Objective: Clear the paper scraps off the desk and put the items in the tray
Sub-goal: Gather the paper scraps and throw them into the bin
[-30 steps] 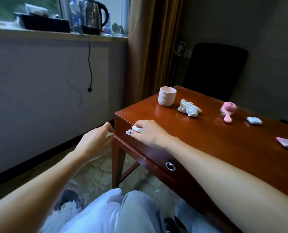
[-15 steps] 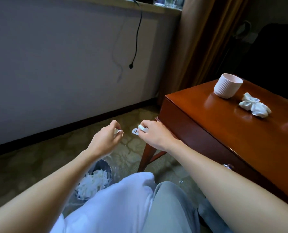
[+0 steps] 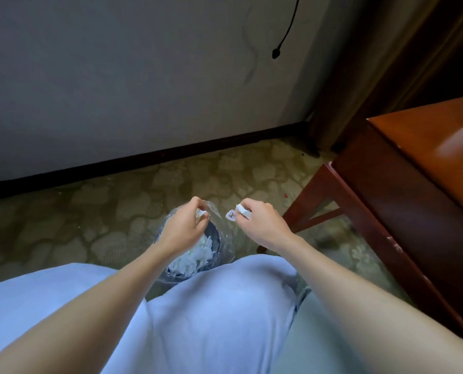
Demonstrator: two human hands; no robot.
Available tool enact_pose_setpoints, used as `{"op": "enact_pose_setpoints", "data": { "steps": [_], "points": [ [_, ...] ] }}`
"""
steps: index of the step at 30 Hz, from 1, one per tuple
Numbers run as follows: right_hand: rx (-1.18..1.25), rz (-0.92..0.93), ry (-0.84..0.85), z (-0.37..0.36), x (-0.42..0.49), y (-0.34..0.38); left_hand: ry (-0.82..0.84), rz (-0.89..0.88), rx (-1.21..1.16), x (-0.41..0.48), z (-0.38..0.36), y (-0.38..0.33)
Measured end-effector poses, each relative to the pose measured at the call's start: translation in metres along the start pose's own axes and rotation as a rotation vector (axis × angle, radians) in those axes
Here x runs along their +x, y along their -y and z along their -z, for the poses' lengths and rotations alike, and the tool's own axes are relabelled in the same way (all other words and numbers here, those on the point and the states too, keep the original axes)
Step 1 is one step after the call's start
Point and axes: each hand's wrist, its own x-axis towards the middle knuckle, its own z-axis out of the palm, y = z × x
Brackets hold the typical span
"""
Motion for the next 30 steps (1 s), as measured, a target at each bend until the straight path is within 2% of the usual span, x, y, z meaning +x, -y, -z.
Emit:
{"op": "enact_pose_setpoints", "data": {
  "steps": [5, 19, 30],
  "points": [
    [0.083, -0.012, 0.088, -0.045, 0.022, -0.001, 0.044, 0.083, 0.052, 0.003, -0.009, 0.035],
    [0.244, -0.167, 0.145, -0.124, 0.08, 0.001, 0.099, 0.189, 0.033, 0.026, -0.042, 0.087],
    [0.622, -0.269, 0.175, -0.144, 0.092, 0.008, 0.098, 0.148, -0.007, 0.035, -0.052, 0.105]
  ]
}}
